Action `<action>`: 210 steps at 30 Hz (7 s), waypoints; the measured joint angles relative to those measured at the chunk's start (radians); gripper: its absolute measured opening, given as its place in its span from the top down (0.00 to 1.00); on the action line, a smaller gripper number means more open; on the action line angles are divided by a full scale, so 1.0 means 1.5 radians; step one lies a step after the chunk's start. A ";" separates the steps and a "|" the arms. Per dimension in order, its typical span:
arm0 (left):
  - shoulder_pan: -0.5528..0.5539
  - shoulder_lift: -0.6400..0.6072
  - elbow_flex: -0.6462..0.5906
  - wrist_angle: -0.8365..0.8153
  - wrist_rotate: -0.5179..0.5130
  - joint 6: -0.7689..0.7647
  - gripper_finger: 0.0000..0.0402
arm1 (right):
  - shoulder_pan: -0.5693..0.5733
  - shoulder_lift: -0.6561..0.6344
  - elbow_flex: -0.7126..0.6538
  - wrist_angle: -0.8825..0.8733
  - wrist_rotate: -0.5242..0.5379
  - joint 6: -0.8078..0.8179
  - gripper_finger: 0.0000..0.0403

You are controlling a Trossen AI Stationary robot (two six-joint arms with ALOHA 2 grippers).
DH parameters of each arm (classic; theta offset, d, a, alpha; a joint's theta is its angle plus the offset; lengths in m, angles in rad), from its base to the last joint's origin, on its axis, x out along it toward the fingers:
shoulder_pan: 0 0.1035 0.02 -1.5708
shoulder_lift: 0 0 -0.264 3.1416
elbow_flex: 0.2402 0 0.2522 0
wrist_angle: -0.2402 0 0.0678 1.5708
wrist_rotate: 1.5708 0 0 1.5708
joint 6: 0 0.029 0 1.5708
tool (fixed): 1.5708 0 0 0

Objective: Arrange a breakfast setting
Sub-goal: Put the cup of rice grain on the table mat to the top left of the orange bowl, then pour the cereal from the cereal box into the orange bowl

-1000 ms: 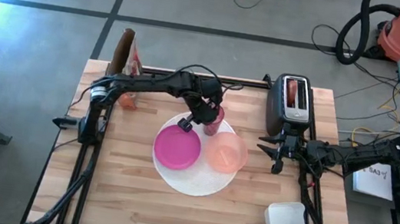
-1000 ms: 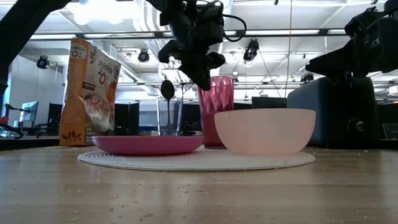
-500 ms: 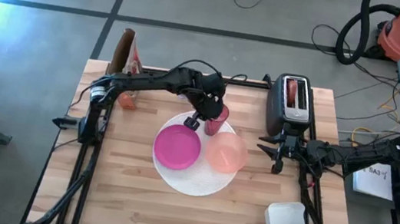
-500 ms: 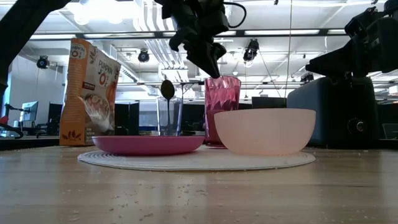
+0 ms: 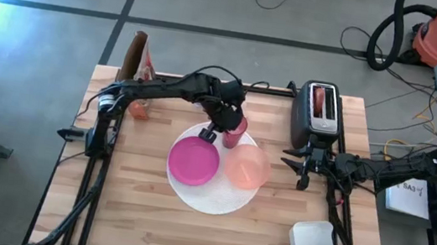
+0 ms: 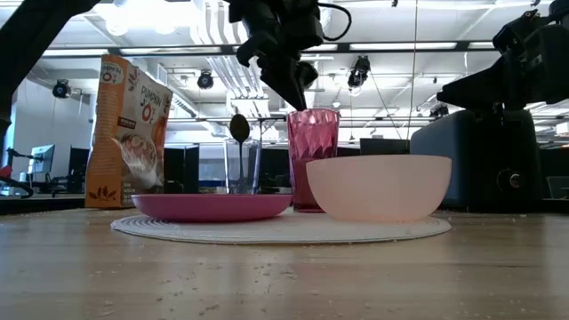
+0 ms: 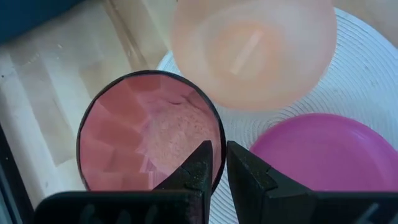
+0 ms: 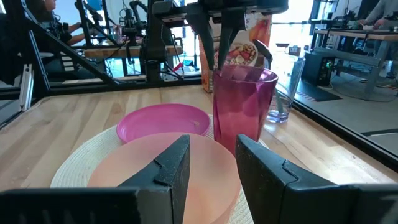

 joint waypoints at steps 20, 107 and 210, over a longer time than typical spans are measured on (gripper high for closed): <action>0.007 -0.022 0.135 -0.235 0.017 -0.112 0.93 | 0.000 0.000 0.000 0.000 0.000 0.000 0.71; -0.175 -0.441 -0.736 0.610 -0.076 -0.342 0.84 | 0.000 0.000 0.000 0.000 0.000 0.000 0.71; -0.175 -0.741 -0.749 -0.182 -0.574 -1.343 0.42 | 0.000 0.000 0.000 0.000 0.000 0.000 0.71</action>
